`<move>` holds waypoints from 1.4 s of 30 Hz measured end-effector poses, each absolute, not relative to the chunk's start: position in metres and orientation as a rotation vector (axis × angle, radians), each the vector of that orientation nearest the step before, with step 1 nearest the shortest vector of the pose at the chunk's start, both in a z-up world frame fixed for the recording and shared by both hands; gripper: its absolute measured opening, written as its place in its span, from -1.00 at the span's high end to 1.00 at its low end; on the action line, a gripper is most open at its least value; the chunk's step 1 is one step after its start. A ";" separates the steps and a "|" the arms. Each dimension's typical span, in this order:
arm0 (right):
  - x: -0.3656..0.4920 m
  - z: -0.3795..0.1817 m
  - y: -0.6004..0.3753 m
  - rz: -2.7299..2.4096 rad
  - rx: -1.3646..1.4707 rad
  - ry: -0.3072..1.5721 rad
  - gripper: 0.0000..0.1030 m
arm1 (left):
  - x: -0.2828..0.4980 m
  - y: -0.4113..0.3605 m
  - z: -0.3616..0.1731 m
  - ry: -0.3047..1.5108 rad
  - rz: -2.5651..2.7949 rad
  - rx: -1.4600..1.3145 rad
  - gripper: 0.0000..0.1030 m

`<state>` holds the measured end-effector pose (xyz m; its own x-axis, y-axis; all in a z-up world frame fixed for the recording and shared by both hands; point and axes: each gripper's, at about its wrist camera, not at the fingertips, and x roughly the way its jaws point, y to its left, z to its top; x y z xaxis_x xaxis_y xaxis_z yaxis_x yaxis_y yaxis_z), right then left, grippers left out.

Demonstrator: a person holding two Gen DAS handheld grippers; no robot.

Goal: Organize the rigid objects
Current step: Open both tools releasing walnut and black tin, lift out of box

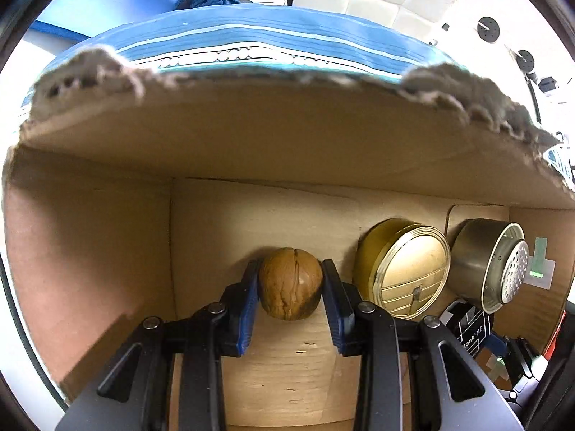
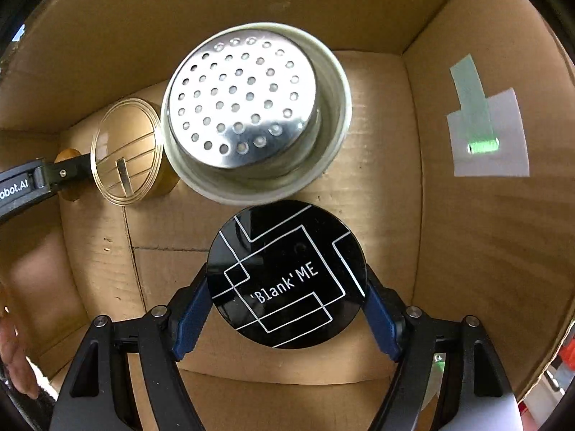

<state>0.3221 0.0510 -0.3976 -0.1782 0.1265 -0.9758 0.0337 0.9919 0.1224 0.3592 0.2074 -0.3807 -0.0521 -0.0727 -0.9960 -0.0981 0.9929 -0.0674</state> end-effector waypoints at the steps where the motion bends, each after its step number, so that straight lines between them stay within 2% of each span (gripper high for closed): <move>1: 0.323 -0.398 0.050 0.081 0.123 1.751 -0.54 | 0.358 0.207 -0.380 1.626 0.024 -0.137 0.35; 3: 0.323 -0.398 0.048 0.079 0.138 1.754 -0.54 | 0.355 0.209 -0.378 1.630 0.024 -0.166 0.29; 11: 0.323 -0.379 0.047 0.074 0.112 1.739 -0.55 | 0.342 0.208 -0.351 1.624 0.031 -0.206 -0.17; 19: 0.318 -0.339 0.049 0.089 0.092 1.674 -0.62 | 0.319 0.196 -0.307 1.561 0.012 -0.168 -0.22; 21: 0.314 -0.325 0.047 0.097 0.091 1.656 -0.62 | 0.307 0.202 -0.299 1.539 0.004 -0.157 -0.33; 22: 0.310 -0.321 0.048 0.100 0.087 1.648 -0.62 | 0.302 0.200 -0.293 1.528 0.002 -0.153 -0.50; 23: 0.308 -0.317 0.049 0.103 0.082 1.637 -0.66 | 0.295 0.198 -0.285 1.510 -0.001 -0.151 -0.62; 25: 0.302 -0.303 0.049 0.111 0.077 1.608 -0.76 | 0.292 0.199 -0.276 1.479 -0.015 -0.154 -0.69; 28: 0.288 -0.285 0.049 0.117 0.062 1.574 -0.92 | 0.289 0.210 -0.261 1.452 -0.030 -0.150 -1.00; 31: 0.278 -0.269 0.046 0.124 0.061 1.549 -1.00 | 0.281 0.212 -0.237 1.392 -0.010 -0.139 -1.00; 42: 0.234 -0.208 0.023 0.127 0.079 1.433 -1.00 | 0.232 0.204 -0.202 1.308 -0.006 -0.108 -1.00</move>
